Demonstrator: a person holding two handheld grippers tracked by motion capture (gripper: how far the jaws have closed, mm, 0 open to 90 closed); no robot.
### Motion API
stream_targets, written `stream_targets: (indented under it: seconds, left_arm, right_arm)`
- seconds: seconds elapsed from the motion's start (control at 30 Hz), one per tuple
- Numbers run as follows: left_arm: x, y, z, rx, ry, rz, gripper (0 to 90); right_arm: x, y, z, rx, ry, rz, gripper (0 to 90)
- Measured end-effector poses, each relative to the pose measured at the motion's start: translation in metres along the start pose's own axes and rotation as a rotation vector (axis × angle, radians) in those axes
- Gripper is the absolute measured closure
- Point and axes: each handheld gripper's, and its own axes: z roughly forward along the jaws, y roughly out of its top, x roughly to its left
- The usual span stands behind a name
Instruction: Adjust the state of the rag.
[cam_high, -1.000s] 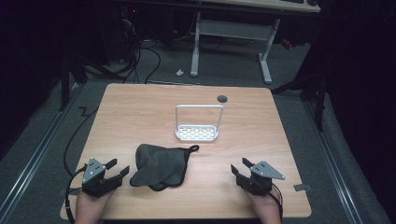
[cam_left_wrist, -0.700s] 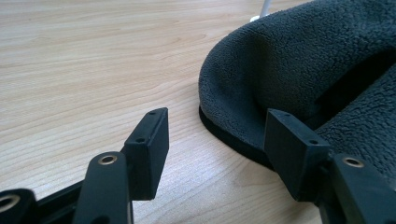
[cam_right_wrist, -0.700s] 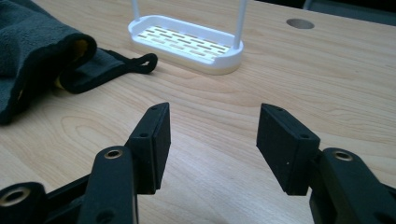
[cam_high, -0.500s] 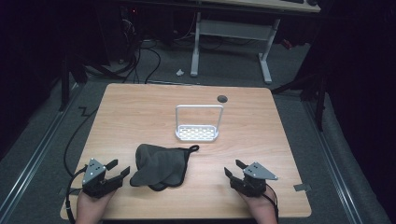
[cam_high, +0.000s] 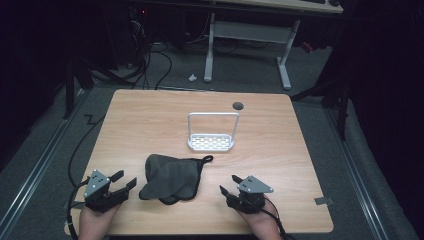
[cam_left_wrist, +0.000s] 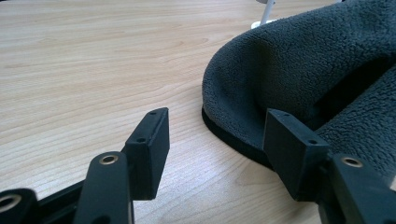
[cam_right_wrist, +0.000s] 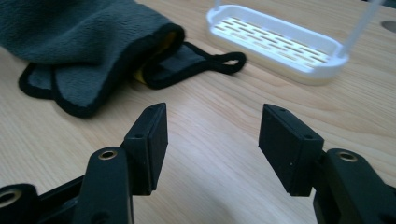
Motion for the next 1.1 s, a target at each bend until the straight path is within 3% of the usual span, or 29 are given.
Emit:
stream_targets:
  seconds: [0.17, 0.43, 0.57, 0.93, 1.1]
  left_arm:
    - [0.000, 0.001, -0.001, -0.005, -0.002, 0.002, 41.5]
    - [-0.002, 0.000, 0.001, 0.003, -0.012, 0.013, 41.5]
    - [-0.003, 0.000, 0.001, 0.005, -0.017, 0.015, 41.5]
    - [-0.002, -0.001, 0.002, 0.003, -0.022, 0.000, 41.5]
    - [-0.005, -0.001, 0.001, 0.002, -0.021, 0.007, 41.5]
  right_arm:
    - [0.024, 0.012, 0.019, 0.030, 0.068, -0.014, 43.8]
    - [0.045, 0.030, 0.037, 0.037, 0.095, -0.051, 48.1]
    - [0.051, 0.036, 0.044, 0.025, 0.071, -0.072, 56.0]
    - [0.054, 0.043, 0.050, 0.034, 0.032, -0.098, 64.4]
    - [0.052, 0.043, 0.052, 0.032, 0.021, -0.092, 80.0]
